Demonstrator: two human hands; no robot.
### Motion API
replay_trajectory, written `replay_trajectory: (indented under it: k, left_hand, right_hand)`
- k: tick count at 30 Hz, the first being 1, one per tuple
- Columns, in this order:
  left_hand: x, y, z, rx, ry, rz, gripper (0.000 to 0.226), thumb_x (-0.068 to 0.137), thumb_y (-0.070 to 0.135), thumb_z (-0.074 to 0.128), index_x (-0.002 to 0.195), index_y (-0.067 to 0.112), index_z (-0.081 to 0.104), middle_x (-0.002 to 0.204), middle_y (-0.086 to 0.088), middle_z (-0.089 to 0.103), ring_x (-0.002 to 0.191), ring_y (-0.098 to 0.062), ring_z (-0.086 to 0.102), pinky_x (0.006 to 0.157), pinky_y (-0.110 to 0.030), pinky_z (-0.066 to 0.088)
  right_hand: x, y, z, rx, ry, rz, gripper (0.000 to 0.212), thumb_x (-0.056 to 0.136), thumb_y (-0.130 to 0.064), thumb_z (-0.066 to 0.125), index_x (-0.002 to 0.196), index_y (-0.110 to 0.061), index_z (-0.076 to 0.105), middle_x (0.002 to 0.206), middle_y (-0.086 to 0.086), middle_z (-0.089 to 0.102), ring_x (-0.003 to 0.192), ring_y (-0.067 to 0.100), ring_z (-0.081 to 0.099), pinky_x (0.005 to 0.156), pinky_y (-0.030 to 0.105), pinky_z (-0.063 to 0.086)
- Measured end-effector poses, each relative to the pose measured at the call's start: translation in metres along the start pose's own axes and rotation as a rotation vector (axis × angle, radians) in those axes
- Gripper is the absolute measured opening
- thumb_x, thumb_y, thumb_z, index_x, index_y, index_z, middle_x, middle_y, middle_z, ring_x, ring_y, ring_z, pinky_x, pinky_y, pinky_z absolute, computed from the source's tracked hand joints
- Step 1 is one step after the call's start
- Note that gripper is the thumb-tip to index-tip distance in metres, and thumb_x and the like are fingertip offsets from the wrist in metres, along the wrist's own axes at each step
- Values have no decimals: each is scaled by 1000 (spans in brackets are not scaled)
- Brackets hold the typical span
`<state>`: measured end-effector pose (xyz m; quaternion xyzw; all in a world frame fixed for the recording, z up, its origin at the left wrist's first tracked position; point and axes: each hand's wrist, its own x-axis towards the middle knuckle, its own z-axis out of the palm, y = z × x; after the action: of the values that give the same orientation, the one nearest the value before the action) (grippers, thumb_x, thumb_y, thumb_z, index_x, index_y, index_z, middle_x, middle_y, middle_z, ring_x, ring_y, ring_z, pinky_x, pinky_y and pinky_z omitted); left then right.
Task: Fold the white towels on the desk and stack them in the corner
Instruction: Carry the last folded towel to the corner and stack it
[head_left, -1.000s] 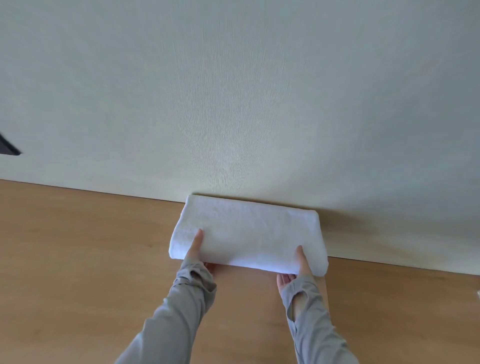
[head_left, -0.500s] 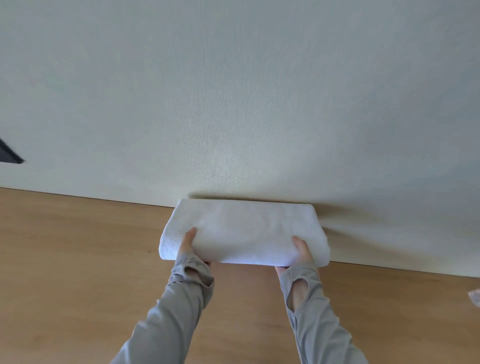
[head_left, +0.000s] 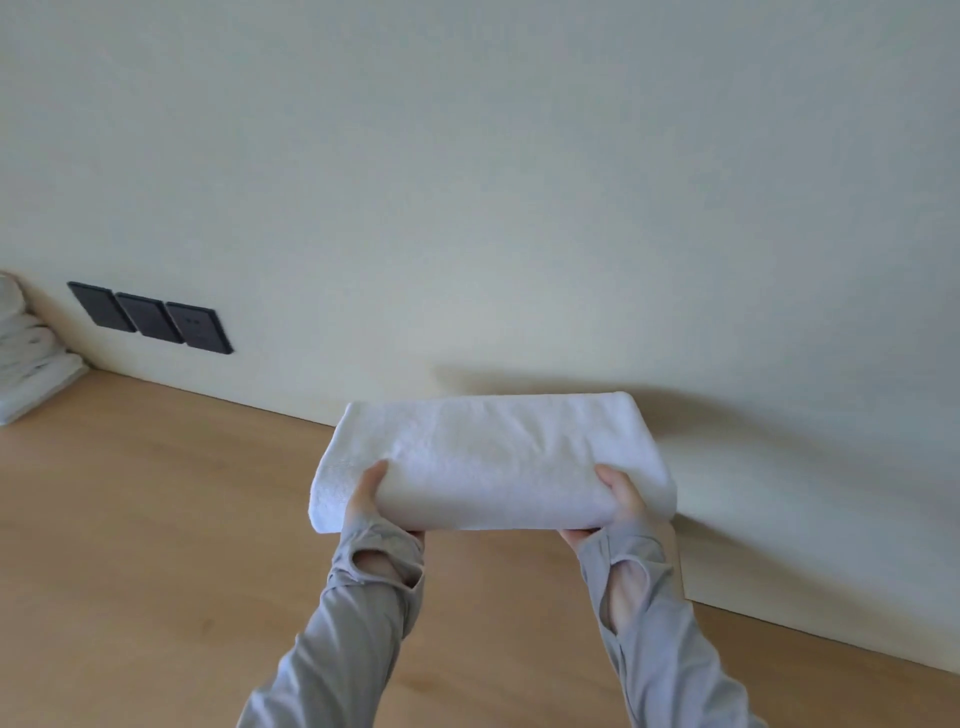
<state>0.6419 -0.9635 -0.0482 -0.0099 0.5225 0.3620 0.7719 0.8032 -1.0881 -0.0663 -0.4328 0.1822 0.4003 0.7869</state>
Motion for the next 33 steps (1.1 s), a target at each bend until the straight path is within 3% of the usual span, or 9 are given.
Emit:
replay_trajectory:
  k: [6, 13, 20, 27, 29, 33]
  left_hand:
    - [-42, 68, -24, -62, 50, 146, 59, 69, 34, 76, 111, 16, 39, 106, -5, 53, 101, -27, 57, 91, -37, 50]
    - [-94, 149, -73, -236, 60, 296, 78, 69, 33, 76, 133, 16, 35, 112, -6, 50, 105, -25, 55, 85, -36, 49]
    - [-124, 232, -139, -358, 49, 401, 69, 73, 35, 72, 130, 18, 38, 112, -4, 53, 101, -24, 56, 87, -36, 49]
    - [-129, 330, -225, -464, 8, 476, 66, 75, 35, 70, 131, 20, 40, 119, -2, 56, 101, -22, 58, 78, -34, 47]
    - [-129, 364, -254, -460, 5, 495, 65, 76, 36, 69, 132, 19, 41, 118, -2, 56, 99, -22, 56, 79, -34, 46]
    - [-128, 432, -309, -483, 6, 562, 61, 79, 34, 67, 132, 18, 43, 124, -4, 55, 103, -23, 56, 89, -38, 46]
  right_hand:
    - [-43, 25, 64, -88, -107, 82, 18, 80, -22, 66, 89, -14, 53, 86, 6, 64, 74, 25, 64, 49, 35, 56]
    - [-91, 80, 140, -224, -270, 161, 19, 78, -24, 67, 83, -15, 51, 80, 6, 61, 68, 22, 61, 44, 29, 51]
    - [-142, 162, 205, -283, -428, 218, 28, 71, -24, 72, 88, -14, 53, 90, 9, 62, 78, 26, 63, 61, 40, 54]
    - [-196, 273, 274, -371, -524, 241, 20, 75, -22, 68, 88, -17, 54, 88, 7, 60, 76, 24, 60, 57, 37, 52]
    - [-213, 311, 295, -427, -529, 241, 21, 78, -23, 66, 92, -18, 52, 88, 6, 57, 75, 23, 58, 56, 35, 50]
    - [-247, 388, 334, -453, -580, 305, 17, 78, -23, 66, 86, -18, 52, 92, 8, 57, 80, 26, 58, 69, 43, 52]
